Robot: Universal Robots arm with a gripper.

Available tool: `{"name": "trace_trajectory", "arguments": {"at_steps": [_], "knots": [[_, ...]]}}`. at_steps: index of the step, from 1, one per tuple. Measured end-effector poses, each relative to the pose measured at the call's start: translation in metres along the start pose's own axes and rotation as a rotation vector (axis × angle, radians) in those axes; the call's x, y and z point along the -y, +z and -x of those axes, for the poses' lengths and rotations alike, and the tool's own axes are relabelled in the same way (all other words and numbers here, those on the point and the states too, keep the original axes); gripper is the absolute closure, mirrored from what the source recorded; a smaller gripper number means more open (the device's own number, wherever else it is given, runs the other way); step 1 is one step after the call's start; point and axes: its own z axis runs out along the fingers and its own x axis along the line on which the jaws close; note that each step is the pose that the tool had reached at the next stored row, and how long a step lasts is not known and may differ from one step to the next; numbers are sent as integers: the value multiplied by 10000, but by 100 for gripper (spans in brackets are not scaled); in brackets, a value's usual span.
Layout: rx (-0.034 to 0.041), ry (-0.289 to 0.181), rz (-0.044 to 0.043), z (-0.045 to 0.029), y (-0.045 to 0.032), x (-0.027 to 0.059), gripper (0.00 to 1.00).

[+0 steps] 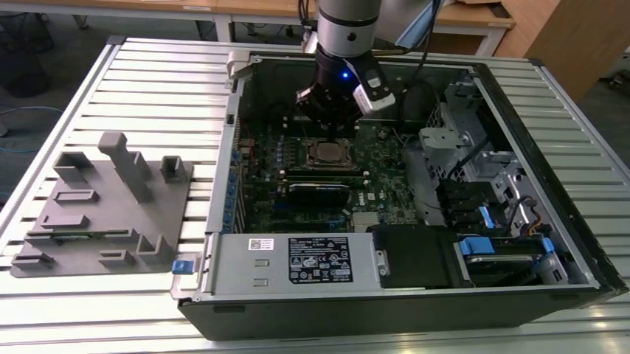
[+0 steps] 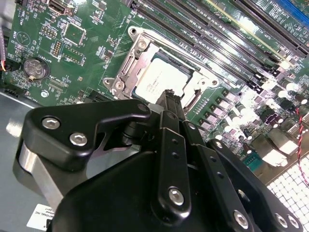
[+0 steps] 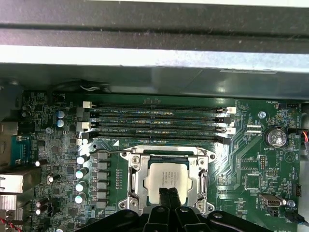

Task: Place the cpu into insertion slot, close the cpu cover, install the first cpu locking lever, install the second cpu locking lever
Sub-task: 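Install the first cpu locking lever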

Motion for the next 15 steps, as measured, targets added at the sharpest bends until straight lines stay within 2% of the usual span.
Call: {"name": "trace_trajectory", "arguments": {"at_steps": [15], "knots": [[0,-1,1,0,-24,0,89]]}}
